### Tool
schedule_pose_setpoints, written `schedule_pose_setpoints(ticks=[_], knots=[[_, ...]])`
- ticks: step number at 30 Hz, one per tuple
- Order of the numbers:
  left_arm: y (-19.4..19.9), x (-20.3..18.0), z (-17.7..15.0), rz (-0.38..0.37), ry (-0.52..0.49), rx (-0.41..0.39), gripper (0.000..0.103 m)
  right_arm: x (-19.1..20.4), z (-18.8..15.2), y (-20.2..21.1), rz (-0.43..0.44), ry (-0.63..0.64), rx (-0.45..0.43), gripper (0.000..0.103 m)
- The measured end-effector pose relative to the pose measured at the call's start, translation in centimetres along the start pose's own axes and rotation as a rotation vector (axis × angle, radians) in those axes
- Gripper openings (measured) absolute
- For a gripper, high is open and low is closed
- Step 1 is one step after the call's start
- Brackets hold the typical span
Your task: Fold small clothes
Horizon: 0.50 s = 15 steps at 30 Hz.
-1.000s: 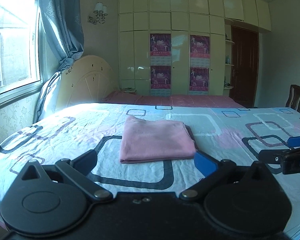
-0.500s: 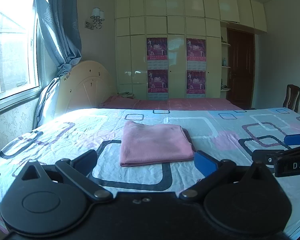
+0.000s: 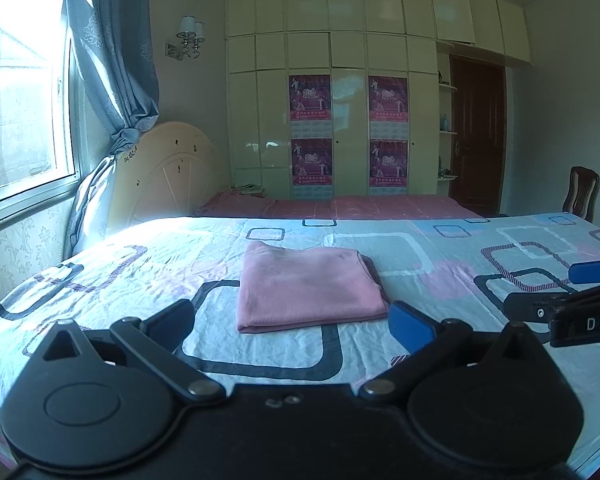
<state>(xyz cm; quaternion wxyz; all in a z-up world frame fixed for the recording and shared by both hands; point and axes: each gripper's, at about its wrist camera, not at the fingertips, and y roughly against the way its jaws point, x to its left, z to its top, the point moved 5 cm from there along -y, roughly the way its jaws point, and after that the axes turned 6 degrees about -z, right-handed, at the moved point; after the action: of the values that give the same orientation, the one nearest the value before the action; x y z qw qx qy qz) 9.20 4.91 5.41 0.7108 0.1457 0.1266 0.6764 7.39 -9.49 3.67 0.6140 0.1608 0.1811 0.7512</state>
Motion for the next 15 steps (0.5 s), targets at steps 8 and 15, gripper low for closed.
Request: schedule_pose_setpoints(ticks=[8,15], knots=[[0.03,0.0,0.23,-0.005,-0.002,0.004,0.102,-0.53,0.1,0.04,-0.004,0.001,0.0,0.103],[0.04,0.0,0.38,-0.003,-0.005,0.004,0.102,-0.67,0.12,-0.04,-0.002,0.003,0.001,0.103]])
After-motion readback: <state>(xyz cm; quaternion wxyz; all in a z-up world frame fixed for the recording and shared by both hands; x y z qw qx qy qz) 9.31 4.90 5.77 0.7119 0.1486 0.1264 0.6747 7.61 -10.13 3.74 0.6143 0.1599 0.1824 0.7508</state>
